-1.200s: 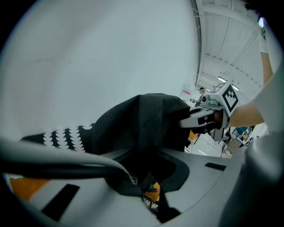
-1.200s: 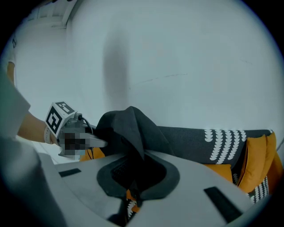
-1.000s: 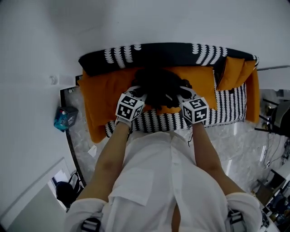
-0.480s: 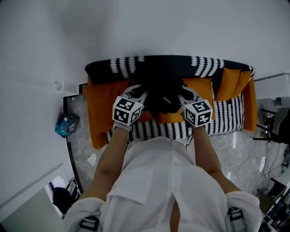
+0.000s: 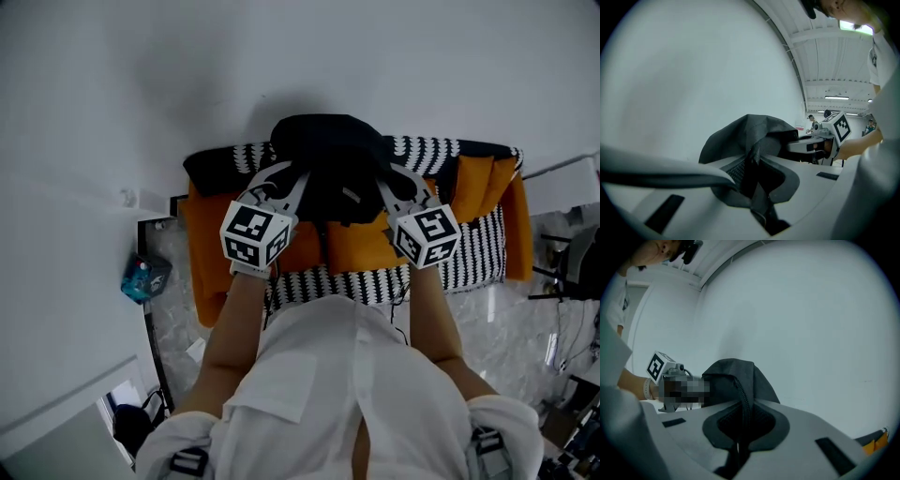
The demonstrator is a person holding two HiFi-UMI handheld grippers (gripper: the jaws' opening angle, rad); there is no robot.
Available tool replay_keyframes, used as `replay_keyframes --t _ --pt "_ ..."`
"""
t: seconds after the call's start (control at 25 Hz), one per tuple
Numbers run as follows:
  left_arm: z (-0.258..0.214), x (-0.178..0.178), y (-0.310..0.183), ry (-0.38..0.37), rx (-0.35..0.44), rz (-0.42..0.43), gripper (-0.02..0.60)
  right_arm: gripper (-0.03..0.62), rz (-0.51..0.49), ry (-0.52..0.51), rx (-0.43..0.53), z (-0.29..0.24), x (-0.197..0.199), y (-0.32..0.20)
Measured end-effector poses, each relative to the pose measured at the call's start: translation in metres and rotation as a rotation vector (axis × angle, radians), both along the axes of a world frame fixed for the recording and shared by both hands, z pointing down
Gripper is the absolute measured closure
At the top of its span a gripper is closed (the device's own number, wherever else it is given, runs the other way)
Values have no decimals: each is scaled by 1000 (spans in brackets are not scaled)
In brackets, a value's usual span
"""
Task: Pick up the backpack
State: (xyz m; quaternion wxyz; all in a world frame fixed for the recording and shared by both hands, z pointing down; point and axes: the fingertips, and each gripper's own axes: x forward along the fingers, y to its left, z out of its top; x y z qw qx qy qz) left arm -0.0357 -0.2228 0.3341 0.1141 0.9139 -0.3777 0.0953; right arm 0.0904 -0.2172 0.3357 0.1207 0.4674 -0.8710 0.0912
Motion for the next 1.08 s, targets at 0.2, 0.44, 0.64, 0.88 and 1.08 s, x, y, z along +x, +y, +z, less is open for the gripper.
replay_keyframes --t 0.2,0.44,0.64,0.88,1.08 --pt "-36 -1 -4 24 76 -8 535 571 2 -7 85 -32 -1 -3" --pt "-46 -3 -5 49 90 -17 537 571 -4 -16 98 -40 -2 -3" --pt "-44 -4 -3 66 77 -19 537 571 -8 -8 94 -39 -3 -2" --pt "-42 -2 -3 74 67 -17 537 571 -6 -6 85 -35 -2 -1" --pt "-39 0 -5 75 65 -13 537 571 -3 -10 83 -32 0 -3"
